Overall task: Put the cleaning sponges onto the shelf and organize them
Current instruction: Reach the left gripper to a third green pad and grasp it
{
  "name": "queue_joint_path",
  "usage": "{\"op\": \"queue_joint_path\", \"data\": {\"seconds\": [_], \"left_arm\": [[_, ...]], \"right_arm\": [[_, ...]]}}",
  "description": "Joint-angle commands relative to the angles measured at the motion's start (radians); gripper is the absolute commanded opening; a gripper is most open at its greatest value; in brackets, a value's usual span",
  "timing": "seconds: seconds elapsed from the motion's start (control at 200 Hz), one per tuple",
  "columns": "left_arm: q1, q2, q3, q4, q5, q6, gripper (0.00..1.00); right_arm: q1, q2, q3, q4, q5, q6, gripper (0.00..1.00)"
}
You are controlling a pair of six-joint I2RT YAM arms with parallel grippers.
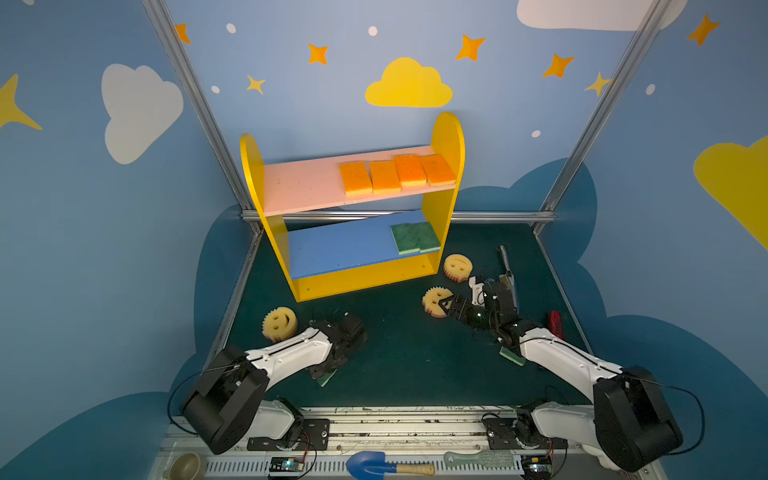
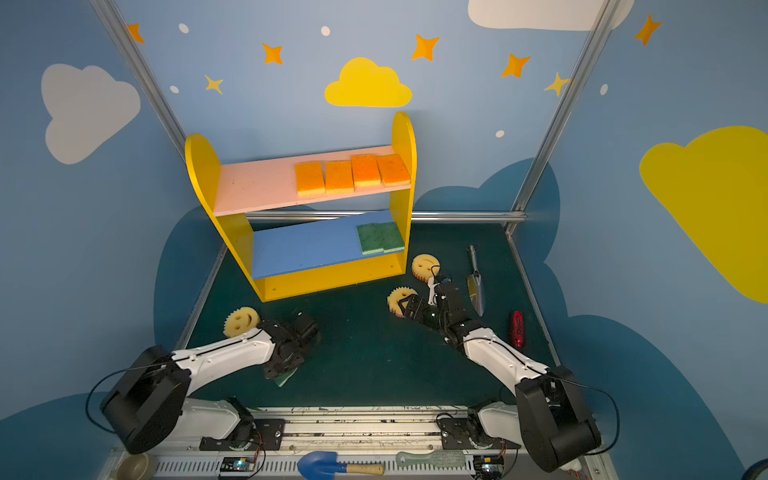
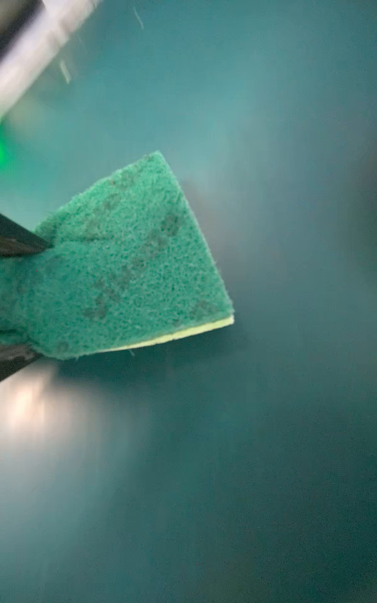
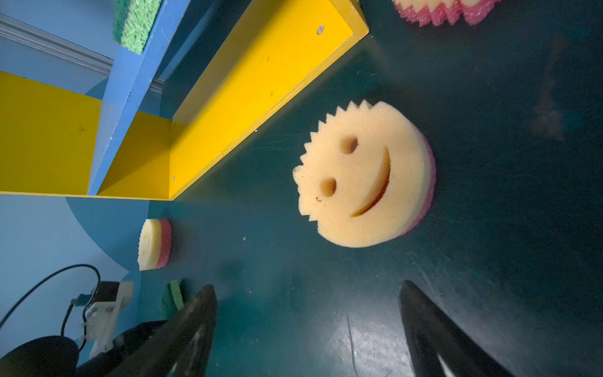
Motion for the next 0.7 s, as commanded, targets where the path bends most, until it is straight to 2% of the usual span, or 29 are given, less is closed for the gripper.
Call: {"op": "queue_joint_path", "data": {"seconds": [0.0,0.195,0.32,0.375,0.47,0.5,0.566,0.696], "left_arm": [[-0.058,0.152,0.113,0.529,0.223,0.029,0.3],[-0.12,0.37,0.37,0.537,0.299,0.072,0.29],[-0.128,0.424,0.467,0.499,0.327,0.12,0.36],[-0.127,0.416,0.472,0.498,0.338,0.153,0.46],[-0.128,0.382,0.465,0.517,0.357,0.224,0.83],[-0.128,0.369,0.45,0.544,0.366,0.247,0.98],[-0.128,0.333,0.408,0.615,0.387,0.298,1.0],[-0.119,0.265,0.338,0.725,0.389,0.324,1.0]], "right_arm": [[0.004,-0.008,0.025,-0.023,0.016,-0.016,0.86],[-0.001,-0.018,0.027,-0.037,0.034,-0.025,0.86],[-0.008,-0.027,0.025,-0.048,0.041,-0.029,0.87],[-0.011,-0.032,0.025,-0.049,0.04,-0.028,0.87],[-0.013,-0.039,0.022,-0.043,0.033,-0.023,0.87],[-0.012,-0.039,0.022,-0.041,0.029,-0.021,0.87],[-0.013,-0.037,0.021,-0.037,0.022,-0.018,0.87],[-0.012,-0.034,0.022,-0.037,0.02,-0.019,0.87]]}}
